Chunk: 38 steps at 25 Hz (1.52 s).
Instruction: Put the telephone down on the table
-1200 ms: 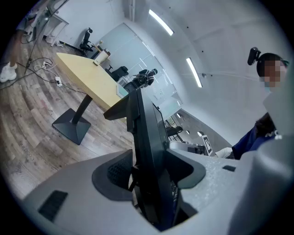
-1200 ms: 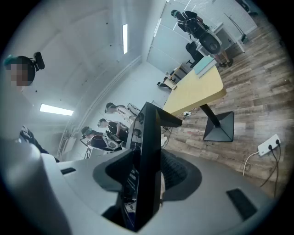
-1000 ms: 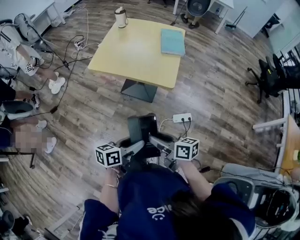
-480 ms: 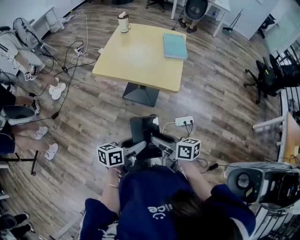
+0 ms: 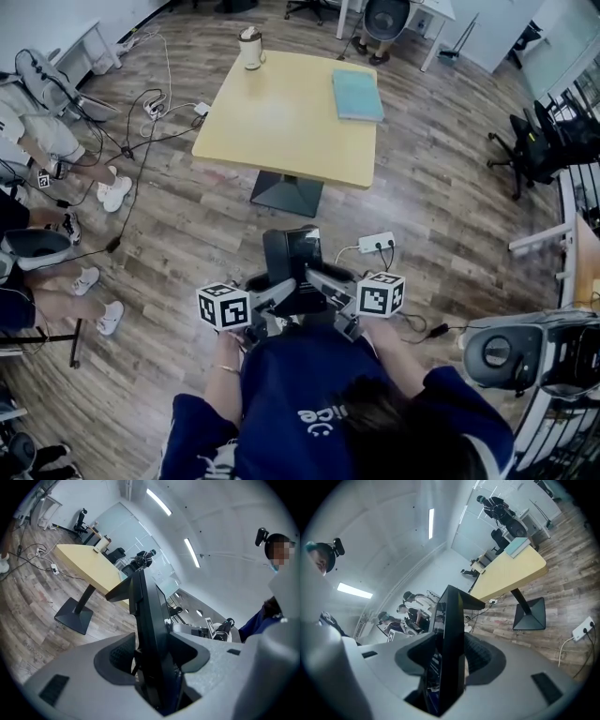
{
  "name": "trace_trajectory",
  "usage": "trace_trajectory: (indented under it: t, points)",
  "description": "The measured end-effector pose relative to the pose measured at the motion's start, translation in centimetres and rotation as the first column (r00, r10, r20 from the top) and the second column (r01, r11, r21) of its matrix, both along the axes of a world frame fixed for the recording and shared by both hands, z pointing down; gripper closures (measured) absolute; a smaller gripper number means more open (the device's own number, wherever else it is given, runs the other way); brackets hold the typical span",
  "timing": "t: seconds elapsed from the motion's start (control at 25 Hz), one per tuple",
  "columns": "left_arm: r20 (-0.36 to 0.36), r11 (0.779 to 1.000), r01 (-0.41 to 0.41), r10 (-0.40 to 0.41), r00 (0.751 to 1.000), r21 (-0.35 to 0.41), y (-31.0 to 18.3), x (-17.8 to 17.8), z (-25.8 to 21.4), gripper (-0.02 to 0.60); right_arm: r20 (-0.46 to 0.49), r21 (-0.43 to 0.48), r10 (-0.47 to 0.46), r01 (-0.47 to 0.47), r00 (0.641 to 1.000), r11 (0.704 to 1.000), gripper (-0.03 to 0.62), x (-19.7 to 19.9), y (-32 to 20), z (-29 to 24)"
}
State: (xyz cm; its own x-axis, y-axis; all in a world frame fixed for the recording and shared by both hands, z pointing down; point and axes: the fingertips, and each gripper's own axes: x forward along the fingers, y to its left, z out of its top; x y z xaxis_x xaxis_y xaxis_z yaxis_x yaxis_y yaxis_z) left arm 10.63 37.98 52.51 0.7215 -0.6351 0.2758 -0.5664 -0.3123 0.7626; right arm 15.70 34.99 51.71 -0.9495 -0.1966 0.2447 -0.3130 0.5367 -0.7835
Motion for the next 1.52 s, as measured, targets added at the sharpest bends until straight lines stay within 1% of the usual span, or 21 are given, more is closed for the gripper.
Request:
trace_trajectory:
  t: [0.12, 0.32, 0.44, 0.6, 1.08, 1.36, 1.52]
  points:
    - [-0.007, 1.000, -0.009, 0.009, 1.000, 0.004, -0.4, -0.8, -0.1, 0.356, -0.001, 0.009, -0.004, 0.004, 1.000, 1.000, 0.396, -0.9, -0.3, -0.1]
    - [-0.023, 1.000, 0.007, -0.007, 1.000, -0.007, -2.1, -1.7, 0.0, 0.356, -0.011, 0.012, -0.013, 0.014, 1.000, 1.000, 0.398, -1.8, -2.2, -0.2]
    - [-0.011, 1.000, 0.013, -0.014, 1.000, -0.010, -3.5, -2.5, 0.2, 0.356, 0.003, -0.005, -0.018, 0.018, 1.000, 1.000, 0.398, -2.5, -3.5, 0.1]
    - [0.009, 0.999, 0.035, -0.035, 0.999, -0.011, -5.6, -3.5, 0.4, 0.356, 0.021, -0.010, -0.050, 0.050, 0.999, 0.999, 0.399, -3.6, -5.8, 0.4]
    - [0.025, 0.991, 0.131, -0.131, 0.991, -0.017, -15.8, -6.0, 0.2, 0.356, 0.044, -0.026, -0.137, 0.139, 0.990, 0.990, 0.401, -6.4, -16.5, 0.3]
    - [0.020, 0.985, 0.168, -0.167, 0.986, -0.029, -21.5, -5.1, 0.1, 0.356, 0.046, -0.034, -0.165, 0.167, 0.985, 0.985, 0.401, -5.6, -22.3, 0.2]
    - [0.021, 0.985, 0.165, -0.165, 0.986, -0.040, -24.7, -4.4, 0.3, 0.356, 0.056, -0.049, -0.162, 0.165, 0.985, 0.985, 0.402, -4.9, -25.5, 0.4]
